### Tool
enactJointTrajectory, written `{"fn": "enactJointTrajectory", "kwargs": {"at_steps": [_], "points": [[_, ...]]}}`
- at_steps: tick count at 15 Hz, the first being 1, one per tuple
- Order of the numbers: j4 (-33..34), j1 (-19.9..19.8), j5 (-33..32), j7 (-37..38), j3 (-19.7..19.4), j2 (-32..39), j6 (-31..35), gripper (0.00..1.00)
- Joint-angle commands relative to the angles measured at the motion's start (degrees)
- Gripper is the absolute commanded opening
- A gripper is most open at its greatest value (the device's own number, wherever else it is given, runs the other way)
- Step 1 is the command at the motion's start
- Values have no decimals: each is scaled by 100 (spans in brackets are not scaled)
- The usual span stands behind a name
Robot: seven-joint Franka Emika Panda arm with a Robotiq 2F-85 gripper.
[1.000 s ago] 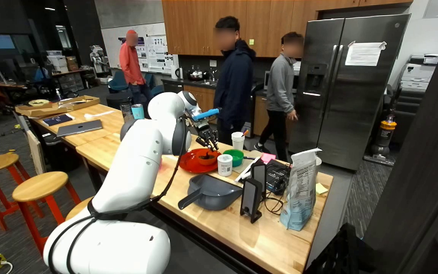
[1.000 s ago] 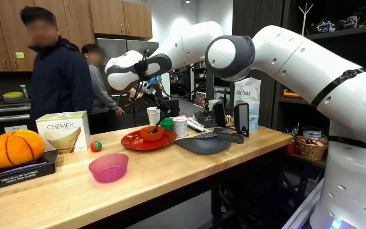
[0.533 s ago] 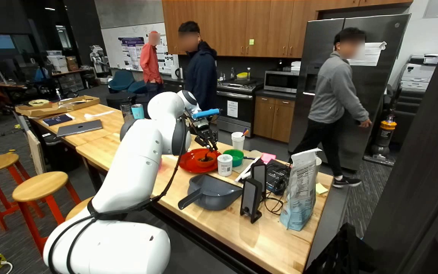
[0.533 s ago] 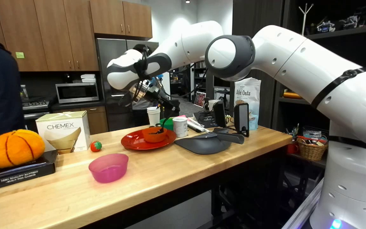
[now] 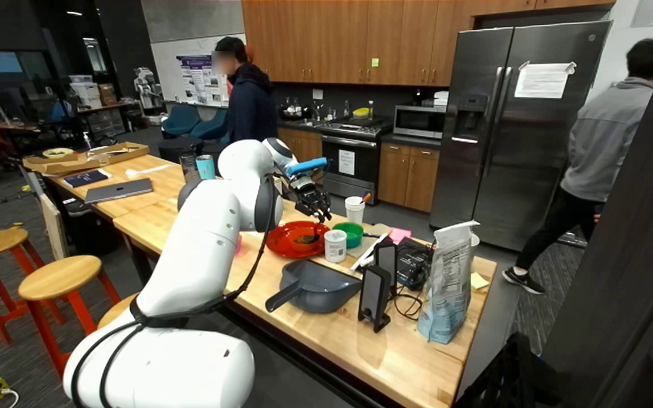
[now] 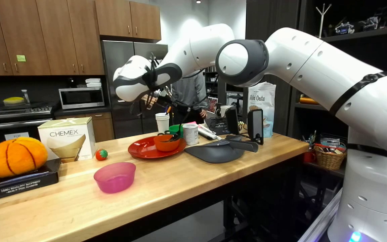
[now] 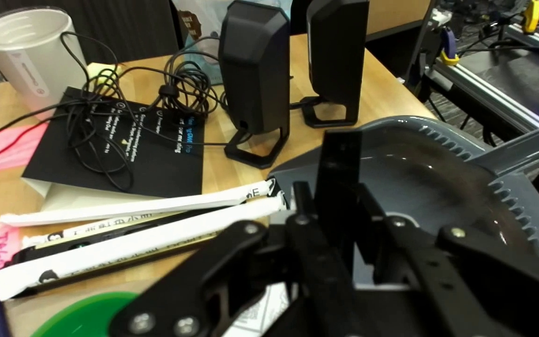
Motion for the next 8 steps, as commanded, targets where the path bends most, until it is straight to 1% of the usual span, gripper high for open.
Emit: {"fn": "enactJointTrajectory", "kwargs": {"at_steps": [1,5,8], "points": [[17,76,-299,-51,-111,46,62,6],[55,58,-287,148,-29,67,332,6],[15,29,-161,324,79,20,729,6]]}}
